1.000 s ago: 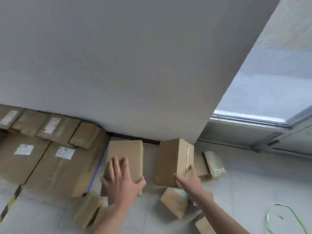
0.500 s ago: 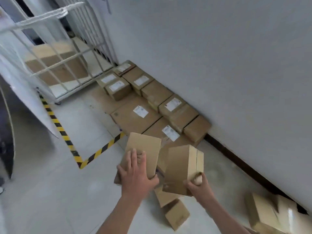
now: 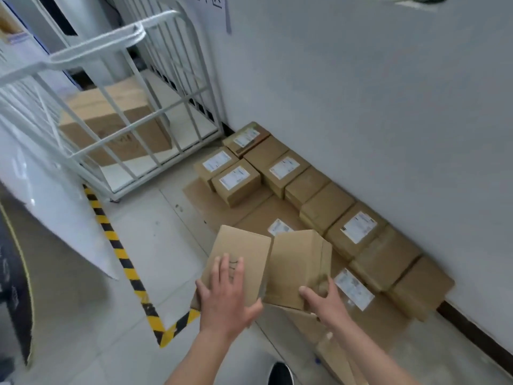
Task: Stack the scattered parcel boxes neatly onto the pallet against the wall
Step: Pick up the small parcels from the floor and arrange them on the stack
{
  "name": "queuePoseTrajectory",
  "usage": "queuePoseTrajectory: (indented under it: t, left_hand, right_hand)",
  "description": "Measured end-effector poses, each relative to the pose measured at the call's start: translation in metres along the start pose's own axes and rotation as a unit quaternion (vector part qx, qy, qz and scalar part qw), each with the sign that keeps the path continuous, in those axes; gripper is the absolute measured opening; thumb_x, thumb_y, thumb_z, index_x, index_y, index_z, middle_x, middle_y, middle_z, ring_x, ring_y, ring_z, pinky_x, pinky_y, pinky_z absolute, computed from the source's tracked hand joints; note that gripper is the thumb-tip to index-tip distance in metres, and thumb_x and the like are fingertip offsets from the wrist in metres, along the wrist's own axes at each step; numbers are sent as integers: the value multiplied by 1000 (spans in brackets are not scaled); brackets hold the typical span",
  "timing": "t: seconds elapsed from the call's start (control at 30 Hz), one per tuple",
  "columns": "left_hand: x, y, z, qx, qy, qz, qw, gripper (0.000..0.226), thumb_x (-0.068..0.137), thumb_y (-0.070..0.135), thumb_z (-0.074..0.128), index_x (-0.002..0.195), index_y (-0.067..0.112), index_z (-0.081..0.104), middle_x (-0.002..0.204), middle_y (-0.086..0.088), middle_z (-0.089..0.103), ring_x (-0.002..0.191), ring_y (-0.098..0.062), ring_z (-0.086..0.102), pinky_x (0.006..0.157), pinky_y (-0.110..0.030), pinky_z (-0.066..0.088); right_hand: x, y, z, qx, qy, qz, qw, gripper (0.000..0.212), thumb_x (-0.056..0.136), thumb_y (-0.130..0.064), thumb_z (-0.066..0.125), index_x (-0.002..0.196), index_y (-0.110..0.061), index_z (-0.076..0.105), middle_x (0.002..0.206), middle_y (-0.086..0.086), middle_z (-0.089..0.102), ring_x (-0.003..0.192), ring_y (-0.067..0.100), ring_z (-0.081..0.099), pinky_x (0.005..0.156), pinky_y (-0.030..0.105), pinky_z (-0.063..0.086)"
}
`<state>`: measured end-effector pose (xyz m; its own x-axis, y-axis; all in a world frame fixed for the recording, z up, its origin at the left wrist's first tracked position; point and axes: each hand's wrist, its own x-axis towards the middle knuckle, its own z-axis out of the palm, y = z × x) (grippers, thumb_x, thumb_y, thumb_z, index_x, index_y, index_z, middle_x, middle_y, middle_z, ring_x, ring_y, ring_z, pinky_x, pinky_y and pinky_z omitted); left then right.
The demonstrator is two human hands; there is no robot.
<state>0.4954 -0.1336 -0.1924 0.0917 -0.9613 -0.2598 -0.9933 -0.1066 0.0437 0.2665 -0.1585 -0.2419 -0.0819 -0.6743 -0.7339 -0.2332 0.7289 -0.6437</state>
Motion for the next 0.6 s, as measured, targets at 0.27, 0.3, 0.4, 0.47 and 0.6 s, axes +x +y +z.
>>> queuePoseTrajectory:
  t: [0.27, 0.3, 0.4, 0.47, 0.6]
  left_hand:
    - [146, -87, 5, 13, -39, 64, 997, 93, 68, 73, 52, 142, 16, 48, 148, -18, 44, 136, -36, 42, 88, -69, 44]
    - [162, -99, 5, 12, -43, 72, 996, 93, 67, 72, 54, 142, 16, 49, 147, -18, 45, 135, -36, 43, 87, -69, 43]
    - [214, -123, 17, 10, -62, 93, 994, 94, 67, 71, 54, 143, 17, 48, 150, -18, 42, 138, -36, 40, 92, -70, 40]
    - [252, -131, 30, 12, -66, 122, 990, 95, 70, 72, 48, 148, 19, 41, 156, -16, 32, 144, -34, 30, 99, -70, 33]
    - [327, -128, 67, 24, -77, 202, 976, 95, 76, 75, 34, 155, 26, 13, 164, -11, 5, 150, -29, 4, 111, -66, 15]
  right_hand:
    - [109, -71, 85, -6, -1, 57, 998, 102, 75, -51, 75, 154, -30, 14, 150, -1, 41, 125, 22, 49, 104, 45, 43]
    - [118, -77, 96, 5, 1, 65, 998, 99, 77, -49, 75, 154, -29, 15, 148, -1, 43, 118, 20, 52, 101, 39, 43]
    - [149, -89, 126, 45, 19, 105, 993, 87, 82, -46, 69, 152, -31, 20, 134, -3, 51, 100, 15, 51, 86, 36, 46]
    - [168, -95, 143, 76, 61, 137, 986, 80, 84, -45, 65, 152, -31, 23, 129, -3, 50, 107, 22, 52, 94, 44, 48]
    - [213, -85, 164, 150, 127, 157, 968, 73, 82, -45, 62, 148, -35, 30, 137, 1, 51, 118, 26, 54, 97, 47, 48]
